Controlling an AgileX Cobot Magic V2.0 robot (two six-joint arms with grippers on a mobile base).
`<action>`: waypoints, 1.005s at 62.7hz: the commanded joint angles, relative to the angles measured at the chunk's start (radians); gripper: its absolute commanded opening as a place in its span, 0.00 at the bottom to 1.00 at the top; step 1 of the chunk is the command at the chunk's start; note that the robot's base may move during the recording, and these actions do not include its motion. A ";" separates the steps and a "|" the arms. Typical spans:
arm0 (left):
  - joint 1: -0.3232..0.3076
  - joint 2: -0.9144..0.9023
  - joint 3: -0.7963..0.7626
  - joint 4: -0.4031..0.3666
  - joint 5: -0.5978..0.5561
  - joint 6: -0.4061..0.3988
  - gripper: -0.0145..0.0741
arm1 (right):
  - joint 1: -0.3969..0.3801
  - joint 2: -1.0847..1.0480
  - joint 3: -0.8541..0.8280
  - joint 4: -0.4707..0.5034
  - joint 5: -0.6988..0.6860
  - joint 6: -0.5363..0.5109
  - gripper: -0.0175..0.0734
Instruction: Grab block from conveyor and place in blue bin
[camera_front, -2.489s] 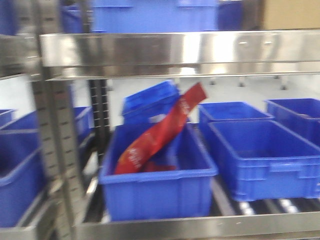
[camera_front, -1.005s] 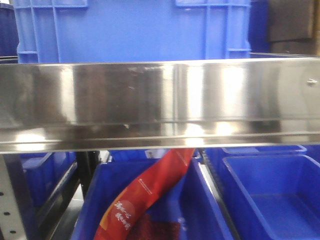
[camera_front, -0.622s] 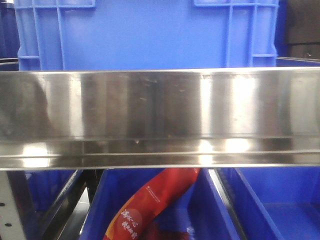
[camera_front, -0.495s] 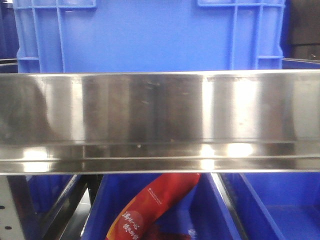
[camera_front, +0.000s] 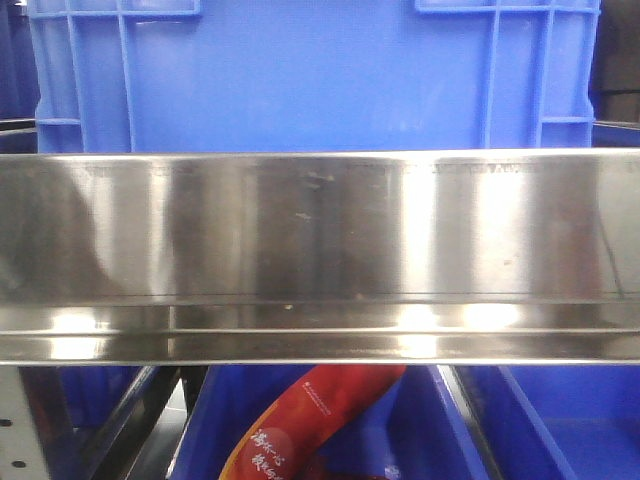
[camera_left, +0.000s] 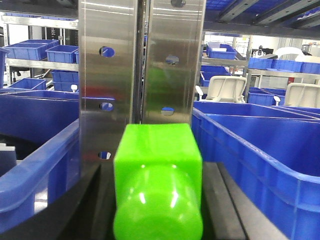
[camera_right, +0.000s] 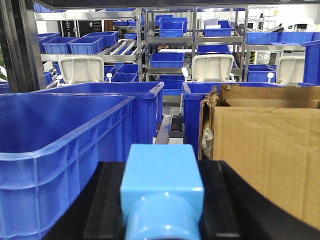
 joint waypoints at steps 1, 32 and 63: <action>-0.007 -0.003 0.000 -0.001 -0.016 -0.001 0.04 | 0.000 -0.002 -0.010 0.002 -0.018 -0.007 0.02; -0.007 0.092 -0.201 -0.036 0.195 0.043 0.04 | 0.021 0.092 -0.134 0.004 0.013 -0.009 0.02; -0.009 0.460 -0.618 -0.275 0.464 0.180 0.04 | 0.255 0.584 -0.437 0.004 -0.104 -0.079 0.02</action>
